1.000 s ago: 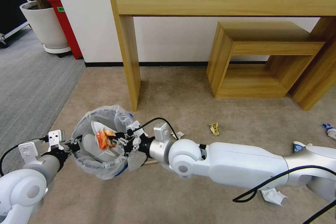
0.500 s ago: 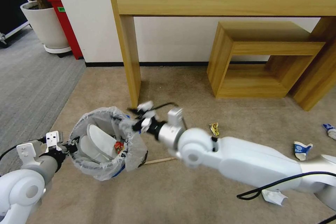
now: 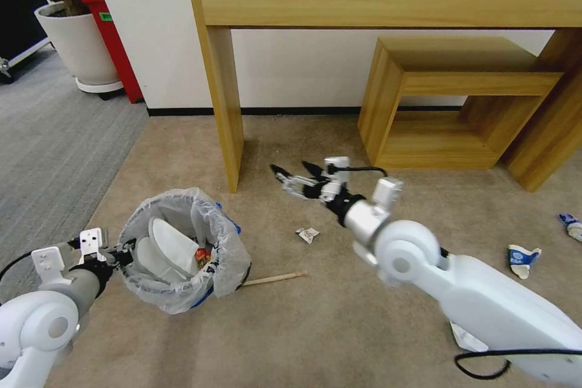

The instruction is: Pick up the trash bin and place the garbage on the floor into it.

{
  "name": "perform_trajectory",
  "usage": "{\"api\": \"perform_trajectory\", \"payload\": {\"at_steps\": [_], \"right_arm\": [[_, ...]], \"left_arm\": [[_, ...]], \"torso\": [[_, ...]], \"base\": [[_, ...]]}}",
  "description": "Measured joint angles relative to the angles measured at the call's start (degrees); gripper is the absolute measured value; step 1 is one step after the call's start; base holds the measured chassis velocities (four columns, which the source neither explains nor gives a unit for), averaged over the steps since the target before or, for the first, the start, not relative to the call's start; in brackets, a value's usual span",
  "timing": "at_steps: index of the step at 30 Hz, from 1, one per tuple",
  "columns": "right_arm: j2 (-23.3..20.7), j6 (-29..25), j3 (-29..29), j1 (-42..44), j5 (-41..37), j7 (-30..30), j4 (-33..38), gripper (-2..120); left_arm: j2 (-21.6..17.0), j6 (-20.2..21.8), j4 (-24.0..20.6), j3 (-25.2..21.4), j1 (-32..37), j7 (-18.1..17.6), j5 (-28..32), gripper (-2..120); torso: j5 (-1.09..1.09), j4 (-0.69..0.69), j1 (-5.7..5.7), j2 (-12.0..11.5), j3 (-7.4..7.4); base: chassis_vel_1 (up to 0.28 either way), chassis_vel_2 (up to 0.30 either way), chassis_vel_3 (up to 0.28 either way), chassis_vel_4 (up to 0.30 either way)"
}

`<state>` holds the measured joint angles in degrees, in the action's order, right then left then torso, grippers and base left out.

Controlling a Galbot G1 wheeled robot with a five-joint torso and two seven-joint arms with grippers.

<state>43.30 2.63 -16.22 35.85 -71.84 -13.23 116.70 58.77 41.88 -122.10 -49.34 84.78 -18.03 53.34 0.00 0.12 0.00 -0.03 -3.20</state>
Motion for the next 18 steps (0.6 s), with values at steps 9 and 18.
{"api": "perform_trajectory", "payload": {"at_steps": [9, 18], "right_arm": [[-4.5, -3.9, 11.0, 14.7, 5.7, 1.3, 0.5, 100], [-0.5, -10.7, 16.7, 20.2, 12.1, 1.6, -1.4, 100]], "left_arm": [[0.6, -0.3, 0.3, 0.2, 0.1, 0.7, -1.0, 0], [2.5, -0.9, 0.0, -1.2, 1.3, 1.7, -3.1, 0]], "torso": [[0.0, 0.01, 0.0, 0.0, 0.0], [0.0, -0.02, 0.0, 0.0, 0.0]], "base": [[0.0, 0.0, 0.0, 0.0], [0.0, 0.0, 0.0, 0.0]]}}
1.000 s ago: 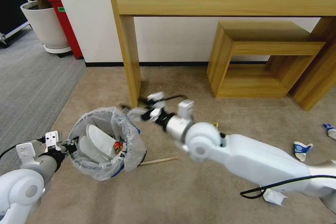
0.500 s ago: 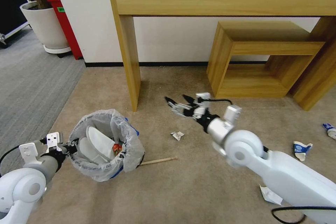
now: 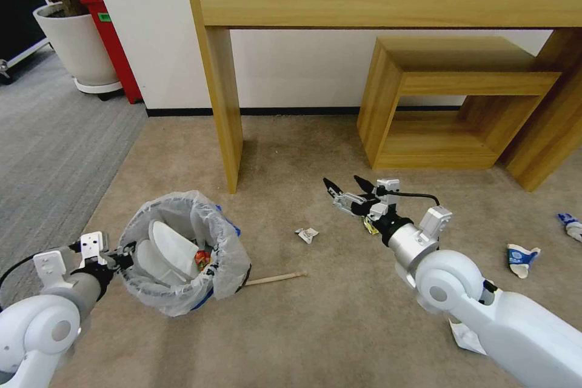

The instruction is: Pick up the trash bin and place the garbage on the floor into it.

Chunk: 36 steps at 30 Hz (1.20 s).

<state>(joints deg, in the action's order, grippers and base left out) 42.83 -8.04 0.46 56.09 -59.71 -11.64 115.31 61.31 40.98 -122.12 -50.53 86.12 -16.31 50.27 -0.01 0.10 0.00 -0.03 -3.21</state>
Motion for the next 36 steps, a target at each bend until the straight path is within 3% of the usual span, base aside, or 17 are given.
{"api": "perform_trajectory", "payload": {"at_steps": [1, 3, 5, 7, 9, 11, 17, 25, 36], "right_arm": [[0.2, -0.2, 0.4, 0.2, 0.3, 0.2, 0.0, 100], [2.9, -1.9, 7.2, 4.5, 4.0, 2.5, -0.1, 100], [3.7, -2.2, 8.9, 5.5, 4.9, 2.8, -0.1, 100], [7.4, -3.3, 16.1, 10.7, 8.8, 4.0, 0.3, 100], [8.2, -3.6, 17.6, 11.8, 9.7, 4.4, 0.4, 100], [11.4, -5.3, 22.9, 15.9, 14.6, 6.1, 0.5, 100], [16.9, -7.5, 28.3, 20.4, 21.3, 7.7, 0.7, 100], [24.7, -8.5, 28.5, 23.1, 27.2, 8.2, -1.8, 95], [25.6, -7.6, 27.3, 23.3, 28.2, 8.7, -2.0, 90]], "left_arm": [[0.1, 0.0, 0.0, 0.0, 0.0, 0.0, -0.1, 0], [0.5, -0.1, 0.0, 0.3, -0.2, 0.2, -0.4, 0], [0.6, -0.1, 0.0, 0.3, -0.3, 0.3, -0.5, 0], [0.8, -0.1, 0.1, 0.5, -0.4, 0.5, -0.6, 0], [0.8, -0.1, 0.1, 0.5, -0.4, 0.5, -0.6, 0], [0.8, -0.2, 0.1, 0.5, -0.4, 0.6, -0.7, 0], [0.8, -0.3, 0.1, 0.3, -0.4, 0.8, -0.6, 0], [0.7, -0.4, 0.6, 0.1, -0.4, 1.0, -0.6, 0], [0.7, -0.7, 0.2, -0.3, 0.5, 1.2, -0.6, 0]], "torso": [[0.0, 0.0, 0.0, 0.0, 0.0], [-0.02, 0.02, 0.0, 0.0, 0.0], [-0.01, 0.02, 0.0, 0.0, 0.0], [-0.01, 0.01, 0.0, 0.0, 0.0], [0.0, 0.02, 0.0, 0.0, 0.0], [-0.01, 0.03, 0.0, 0.0, 0.0], [-0.02, 0.02, 0.0, 0.0, 0.0], [0.0, 0.02, 0.0, 0.0, 0.0], [-0.01, 0.02, 0.0, 0.0, 0.0]], "base": [[0.0, 0.0, 0.0, 0.0], [0.0, 0.0, 0.0, 0.0], [0.0, 0.0, 0.0, 0.0], [0.0, 0.0, 0.0, 0.0], [0.0, 0.0, 0.0, 0.0], [0.0, 0.0, 0.0, 0.0], [0.0, 0.0, 0.0, 0.0], [0.0, 0.0, 0.0, 0.0], [0.0, 0.0, 0.0, 0.0]]}}
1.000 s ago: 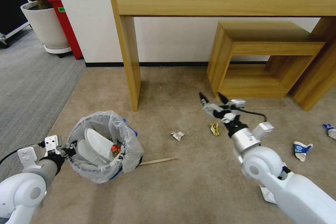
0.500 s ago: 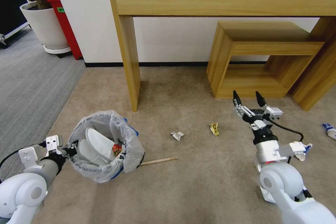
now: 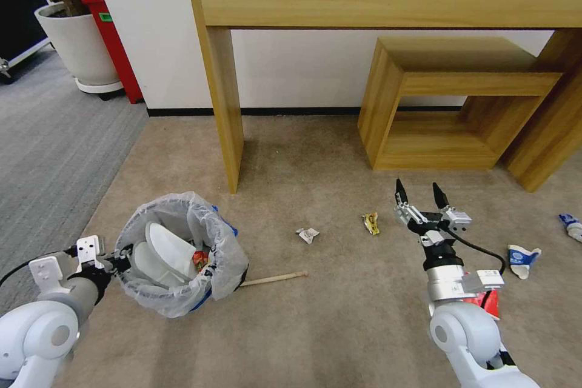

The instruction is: Pick up the trash bin and place the garbage on the floor into it.

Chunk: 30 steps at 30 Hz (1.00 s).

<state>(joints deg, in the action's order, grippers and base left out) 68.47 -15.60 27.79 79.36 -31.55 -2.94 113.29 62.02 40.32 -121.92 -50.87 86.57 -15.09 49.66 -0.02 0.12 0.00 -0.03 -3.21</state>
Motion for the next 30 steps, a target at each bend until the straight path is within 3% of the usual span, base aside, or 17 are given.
{"api": "perform_trajectory", "payload": {"at_steps": [21, 30], "right_arm": [[-1.2, 0.0, -1.3, -0.3, 0.3, 0.3, -0.3, 89], [-3.0, 2.8, -4.2, -1.4, -1.4, -2.9, -0.1, 100]], "left_arm": [[0.7, -0.4, -0.7, 0.0, 0.8, 0.4, -0.9, 0], [0.7, -0.4, -0.6, 0.0, 0.8, 0.4, -0.9, 0]], "torso": [[0.0, 0.0, 0.0, 0.0, 0.0], [0.0, 0.0, 0.0, 0.0, 0.0]], "base": [[-0.027, 0.028, 0.028, -0.03], [0.0, 0.0, 0.0, 0.0]]}}
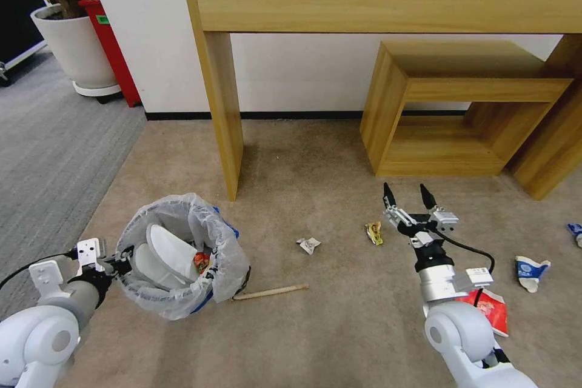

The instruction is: Pick up the trash bin and place the garbage on the floor into it.

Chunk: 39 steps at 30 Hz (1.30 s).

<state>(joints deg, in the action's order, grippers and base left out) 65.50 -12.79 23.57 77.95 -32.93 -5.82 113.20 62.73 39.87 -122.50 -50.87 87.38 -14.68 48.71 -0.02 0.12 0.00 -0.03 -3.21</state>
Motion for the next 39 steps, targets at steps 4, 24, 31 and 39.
{"api": "perform_trajectory", "payload": {"at_steps": [4, 24, 31, 39], "right_arm": [[-3.6, 6.5, -4.0, -2.5, -5.6, -6.5, 0.7, 100], [1.7, 29.4, -20.1, -19.4, -41.5, -40.6, -5.1, 100], [11.6, 29.4, -21.7, -20.7, -42.5, -43.1, -14.8, 100], [14.2, 29.4, -22.1, -21.1, -40.9, -43.6, -20.2, 100]], "left_arm": [[0.0, 0.0, 0.2, 0.0, 0.0, 0.0, -0.2, 0], [-0.5, 0.0, 2.4, 1.1, -1.2, -0.1, -0.6, 0], [-0.2, 0.2, 3.4, 1.5, -1.4, -0.3, -1.4, 0], [0.0, 0.2, 3.9, 1.5, -1.4, -0.2, -1.6, 0]], "torso": [[0.0, 0.0, 0.0, 0.0, 0.0], [-0.01, -0.01, 0.0, 0.0, 0.0], [-0.01, -0.01, 0.0, 0.0, 0.0], [-0.01, 0.0, 0.0, 0.0, 0.0]], "base": [[0.0, 0.0, 0.0, 0.0], [0.0, 0.0, 0.0, 0.0], [0.0, 0.0, 0.0, 0.0], [0.0, 0.0, 0.0, 0.0]]}}
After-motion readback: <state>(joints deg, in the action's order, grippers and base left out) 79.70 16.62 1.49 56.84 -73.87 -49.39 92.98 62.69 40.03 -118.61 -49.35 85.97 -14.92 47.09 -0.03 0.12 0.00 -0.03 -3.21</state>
